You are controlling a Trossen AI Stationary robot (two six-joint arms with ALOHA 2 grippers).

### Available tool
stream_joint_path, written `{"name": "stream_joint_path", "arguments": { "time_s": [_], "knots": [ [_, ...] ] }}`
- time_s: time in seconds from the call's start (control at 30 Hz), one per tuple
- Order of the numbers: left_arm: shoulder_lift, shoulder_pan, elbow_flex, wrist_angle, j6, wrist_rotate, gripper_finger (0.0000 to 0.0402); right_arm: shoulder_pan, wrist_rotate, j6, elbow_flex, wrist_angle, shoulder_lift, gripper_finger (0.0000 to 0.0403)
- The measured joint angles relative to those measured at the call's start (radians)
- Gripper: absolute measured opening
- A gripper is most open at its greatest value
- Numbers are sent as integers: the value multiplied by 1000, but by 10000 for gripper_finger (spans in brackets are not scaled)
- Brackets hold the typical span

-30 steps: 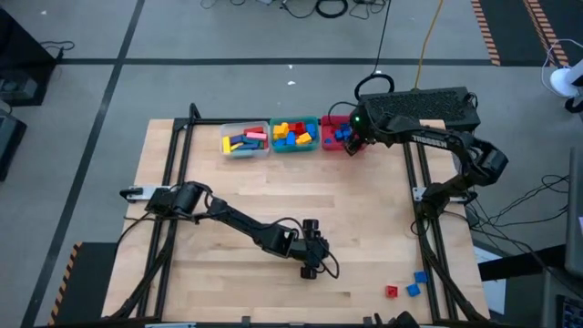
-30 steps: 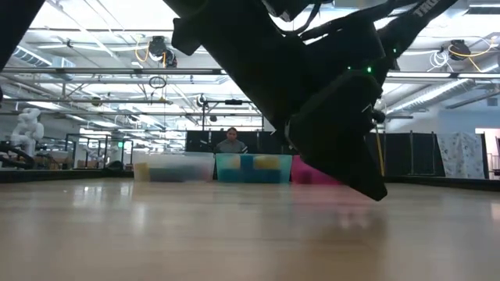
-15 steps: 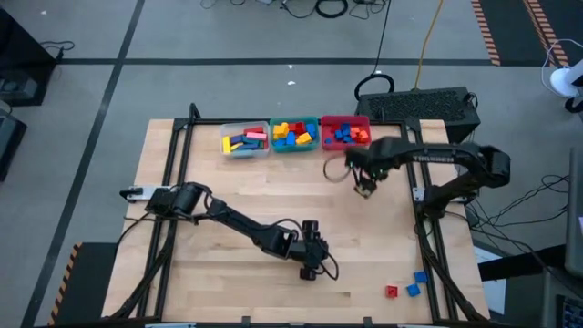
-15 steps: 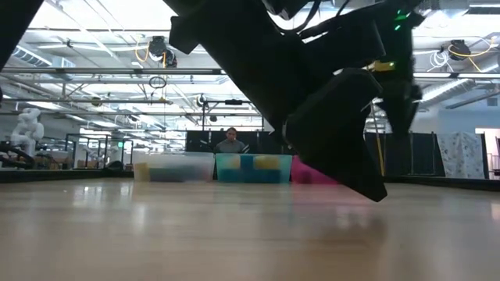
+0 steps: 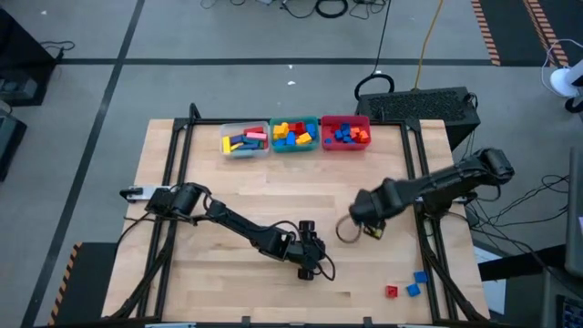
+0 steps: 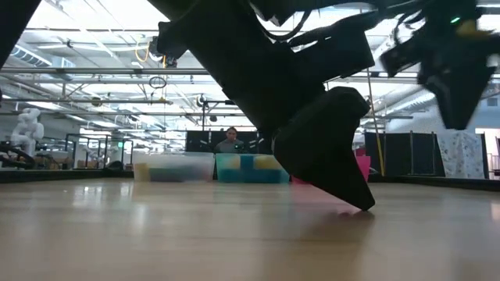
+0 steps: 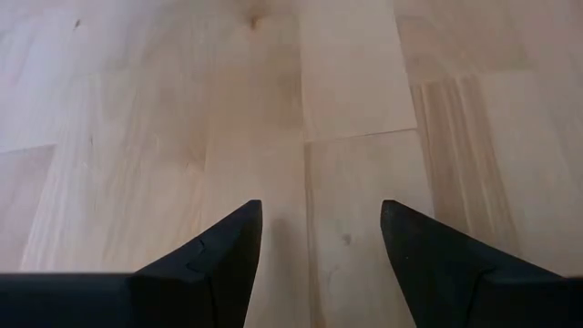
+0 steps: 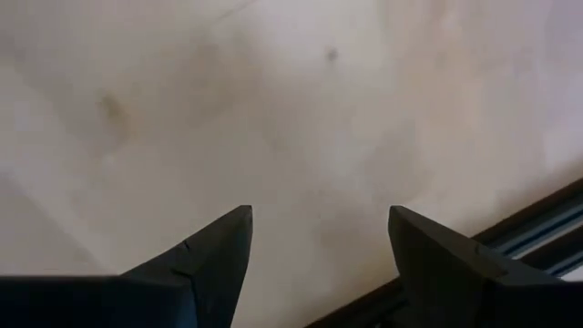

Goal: Sort blocks by size
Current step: Put the blue 4 stud game piece into the red bin

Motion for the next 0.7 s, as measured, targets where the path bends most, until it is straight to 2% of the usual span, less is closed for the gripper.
{"name": "stream_joint_path", "arguments": {
  "time_s": [0.2,0.37,0.53,0.7],
  "knots": [
    [0,0,-2,1,-1,-1,228,200,-13,93,0,0,0,242],
    [0,1,-2,-1,-2,-2,228,354,-77,196,0,4,0,242],
    [0,1,-3,-4,-14,-2,228,507,-205,312,0,19,17,242],
    [0,1,-3,-12,-54,-3,228,635,-299,371,-1,119,76,242]
  ]
}}
